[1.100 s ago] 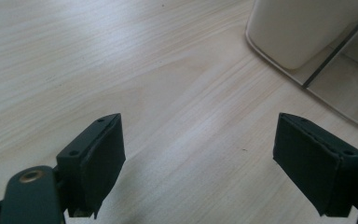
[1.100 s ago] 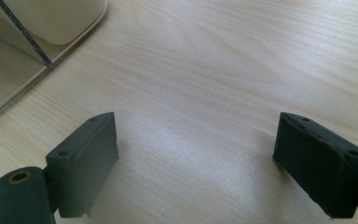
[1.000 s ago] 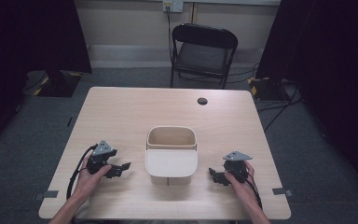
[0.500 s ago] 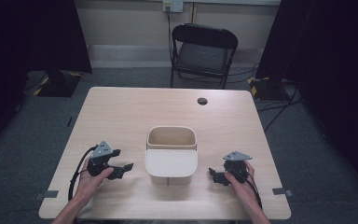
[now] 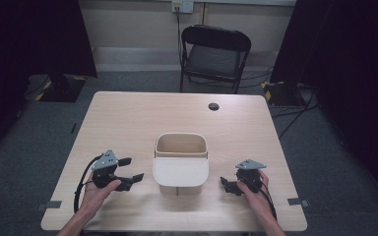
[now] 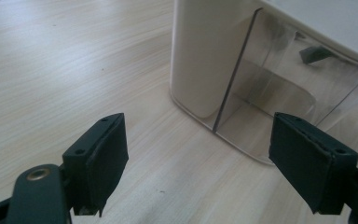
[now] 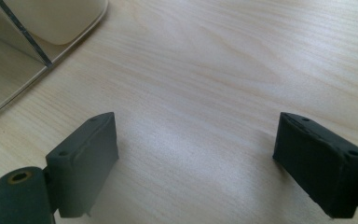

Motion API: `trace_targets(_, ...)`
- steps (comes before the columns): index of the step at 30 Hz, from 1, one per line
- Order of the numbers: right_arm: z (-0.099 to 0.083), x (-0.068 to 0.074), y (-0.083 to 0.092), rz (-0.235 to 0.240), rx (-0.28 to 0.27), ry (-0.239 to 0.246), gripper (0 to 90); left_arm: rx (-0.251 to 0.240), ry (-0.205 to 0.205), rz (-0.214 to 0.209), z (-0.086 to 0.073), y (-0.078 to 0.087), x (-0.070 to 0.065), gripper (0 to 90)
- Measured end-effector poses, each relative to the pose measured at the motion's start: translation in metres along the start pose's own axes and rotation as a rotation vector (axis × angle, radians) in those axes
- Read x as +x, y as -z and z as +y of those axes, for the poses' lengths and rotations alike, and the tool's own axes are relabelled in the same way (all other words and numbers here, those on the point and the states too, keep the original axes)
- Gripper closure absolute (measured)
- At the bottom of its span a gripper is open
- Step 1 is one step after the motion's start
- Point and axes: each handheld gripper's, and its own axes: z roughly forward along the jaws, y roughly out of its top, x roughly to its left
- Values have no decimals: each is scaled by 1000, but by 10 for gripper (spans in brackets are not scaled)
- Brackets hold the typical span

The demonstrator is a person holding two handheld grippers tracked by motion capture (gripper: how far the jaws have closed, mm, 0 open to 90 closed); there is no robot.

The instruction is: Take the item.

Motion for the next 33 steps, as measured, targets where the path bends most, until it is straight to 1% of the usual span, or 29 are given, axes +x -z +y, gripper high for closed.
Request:
trace_targets(1, 0, 0, 0, 0, 0, 0, 129, 0, 0, 0, 0, 0, 0, 187)
trace_targets(2, 0, 0, 0, 0, 0, 0, 129, -17, 6, -31, 1, 1, -2, 177)
trace_targets(3, 0, 0, 0, 0, 0, 0, 129, -17, 6, -31, 1, 1, -2, 174)
trace_targets(4, 0, 0, 0, 0, 0, 0, 129, -27, -9, -38, 2, 0, -6, 175)
trace_targets(5, 0, 0, 0, 0, 0, 0, 129, -27, -9, -38, 2, 0, -6, 174)
trace_targets(7, 0, 0, 0, 0, 0, 0, 129, -22, -27, -43, 4, 0, -9, 174)
trace_targets(11, 0, 0, 0, 0, 0, 0, 129, -32, -34, -55, 6, -2, -14, 175)
trace_targets(13, 0, 0, 0, 0, 0, 0, 129, -36, -30, -66, 8, -3, -16, 175)
trace_targets(14, 0, 0, 0, 0, 0, 0, 129, -43, -17, -82, 9, -5, -18, 178)
trace_targets(17, 0, 0, 0, 0, 0, 0, 129, -43, -23, -86, 10, -6, -21, 185)
trace_targets(18, 0, 0, 0, 0, 0, 0, 129, -40, -36, -95, 11, -8, -23, 186)
trace_targets(22, 0, 0, 0, 0, 0, 0, 129, -34, -47, -106, 12, -10, -26, 193)
trace_targets(25, 0, 0, 0, 0, 0, 0, 129, -20, -56, -113, 13, -12, -28, 195)
trace_targets(26, 0, 0, 0, 0, 0, 0, 129, -23, -57, -122, 13, -15, -31, 197)
trace_targets(28, 0, 0, 0, -1, 0, 0, 129, -18, -68, -129, 13, -16, -33, 198)
trace_targets(29, 0, 0, 0, 0, 0, 0, 129, -21, -62, -133, 13, -17, -34, 198)
trace_targets(30, 0, 0, 0, 0, 0, 0, 128, -13, -68, -129, 13, -17, -34, 199)
trace_targets(33, 0, 0, 0, 0, 0, 0, 129, -16, -67, -129, 13, -18, -35, 202)
